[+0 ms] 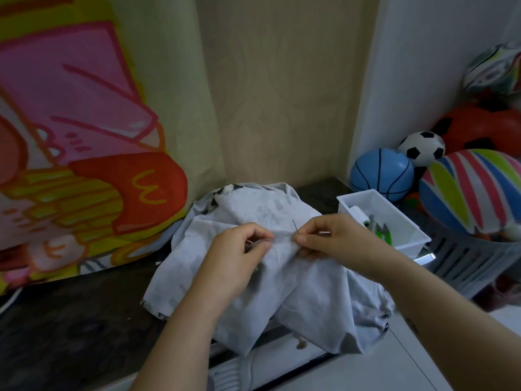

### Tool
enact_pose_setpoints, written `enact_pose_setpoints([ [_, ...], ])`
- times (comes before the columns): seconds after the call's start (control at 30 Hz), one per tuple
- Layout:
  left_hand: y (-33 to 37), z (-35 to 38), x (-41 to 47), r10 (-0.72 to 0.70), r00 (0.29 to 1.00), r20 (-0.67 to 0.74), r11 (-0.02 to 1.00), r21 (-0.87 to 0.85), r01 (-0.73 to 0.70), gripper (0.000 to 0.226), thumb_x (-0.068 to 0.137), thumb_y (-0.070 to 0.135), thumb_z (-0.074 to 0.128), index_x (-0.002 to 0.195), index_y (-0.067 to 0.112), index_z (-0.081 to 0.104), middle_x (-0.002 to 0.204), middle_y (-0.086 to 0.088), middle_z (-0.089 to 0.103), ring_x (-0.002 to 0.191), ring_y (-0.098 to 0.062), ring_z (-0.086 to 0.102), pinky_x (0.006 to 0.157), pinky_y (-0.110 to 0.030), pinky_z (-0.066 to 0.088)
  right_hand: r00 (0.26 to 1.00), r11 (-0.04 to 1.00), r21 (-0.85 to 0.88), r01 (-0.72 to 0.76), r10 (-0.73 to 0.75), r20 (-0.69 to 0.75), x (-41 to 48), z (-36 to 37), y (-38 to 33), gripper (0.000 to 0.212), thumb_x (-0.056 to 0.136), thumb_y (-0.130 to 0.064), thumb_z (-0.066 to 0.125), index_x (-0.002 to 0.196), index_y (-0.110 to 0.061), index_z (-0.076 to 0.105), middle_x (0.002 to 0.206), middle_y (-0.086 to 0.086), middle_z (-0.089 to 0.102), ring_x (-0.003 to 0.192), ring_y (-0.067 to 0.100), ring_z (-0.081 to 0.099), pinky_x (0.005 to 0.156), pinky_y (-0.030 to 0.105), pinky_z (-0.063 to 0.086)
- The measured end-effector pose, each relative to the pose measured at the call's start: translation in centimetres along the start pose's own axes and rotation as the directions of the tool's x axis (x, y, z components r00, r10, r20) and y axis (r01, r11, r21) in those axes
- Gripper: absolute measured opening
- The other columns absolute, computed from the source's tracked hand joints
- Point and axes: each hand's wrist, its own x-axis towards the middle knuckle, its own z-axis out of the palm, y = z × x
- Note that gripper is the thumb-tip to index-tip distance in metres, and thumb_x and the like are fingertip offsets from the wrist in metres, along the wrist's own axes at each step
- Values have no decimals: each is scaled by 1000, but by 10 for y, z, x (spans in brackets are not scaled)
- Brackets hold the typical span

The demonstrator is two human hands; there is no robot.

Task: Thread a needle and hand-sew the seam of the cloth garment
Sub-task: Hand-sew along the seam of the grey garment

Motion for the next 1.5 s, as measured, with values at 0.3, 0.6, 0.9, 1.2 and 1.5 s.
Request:
enact_pose_setpoints([
  [0.3,4,2,2,-30,995,-90,998,60,36,25,90,15,60,83,39,59,86,16,63,80,2,59,65,-7,44,950,952,-287,109,-185,-253,3,-7,9,7,88,-25,64,86,-29,68,82,-18,65,78,-4,59,62,-2,41],
  [0.6,14,-2,-2,88,938,-335,996,44,-78,18,89,15,64,96,31,64,81,20,59,78,16,54,64,-1,41,713,876,-345,336,-476,-515,2,-8,8,7,86,-20,65,88,-24,69,85,-18,61,82,-3,58,72,5,43],
  [0.9,-11,14,11,-59,988,-145,979,183,85,31,96,5,44,118,19,61,123,4,56,104,-2,48,86,-12,37,871,926,-317,206,-321,-371,3,0,17,6,86,-21,66,88,-24,70,86,-13,66,81,1,61,69,4,45],
  [1.2,3,31,16,-287,950,-121,911,-340,232,24,89,31,47,85,13,63,86,2,64,84,-15,57,75,-32,44,882,961,-188,202,-262,-391,-1,-2,10,7,85,-18,68,89,-17,73,84,-12,68,78,-1,62,68,3,44],
  [1.5,0,26,14,-177,983,-52,944,-292,155,13,92,28,61,84,22,68,80,11,69,77,-1,63,70,-16,50,910,984,-134,121,-164,-381,-2,-8,13,6,87,-22,65,83,-26,69,78,-14,66,74,-8,61,62,3,44],
])
